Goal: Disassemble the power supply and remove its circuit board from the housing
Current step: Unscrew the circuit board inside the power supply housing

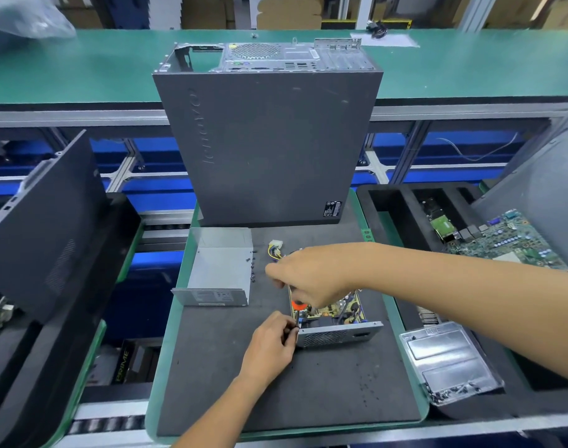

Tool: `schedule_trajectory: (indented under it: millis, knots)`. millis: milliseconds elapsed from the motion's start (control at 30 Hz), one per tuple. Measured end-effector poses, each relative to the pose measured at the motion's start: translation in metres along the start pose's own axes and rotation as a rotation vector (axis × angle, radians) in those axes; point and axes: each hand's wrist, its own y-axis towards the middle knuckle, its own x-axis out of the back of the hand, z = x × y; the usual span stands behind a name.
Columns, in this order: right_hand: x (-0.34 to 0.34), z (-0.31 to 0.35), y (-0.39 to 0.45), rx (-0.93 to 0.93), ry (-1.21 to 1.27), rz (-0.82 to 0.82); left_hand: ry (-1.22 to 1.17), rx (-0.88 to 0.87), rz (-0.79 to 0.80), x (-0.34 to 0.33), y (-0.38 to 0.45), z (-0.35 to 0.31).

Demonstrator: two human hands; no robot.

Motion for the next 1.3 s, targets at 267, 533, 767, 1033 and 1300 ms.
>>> schedule_trajectory:
  millis: [267,533,767,1033,1300]
  knots:
    - [-0.005,0.001,-0.001,-0.149,-0.126,-0.050,0.003,0.000,-0.002,0.000,0.000,0.000]
    - [0.001,0.000,-0.004,0.043,0.134,0.012,0.005,0.016,0.005,0.000,0.000,-0.001]
    - [0.000,-0.001,-0.002,-0.117,-0.025,0.001,0.015,0.024,0.006,0.000,-0.001,0.000]
    - [-0.001,-0.008,-0.007,-0.088,0.038,-0.027,0.017,0.020,0.005,-0.003,0.002,-0.002]
    - [0.005,-0.012,-0.012,-0.037,0.104,-0.022,0.039,0.036,0.031,0.005,0.009,-0.010]
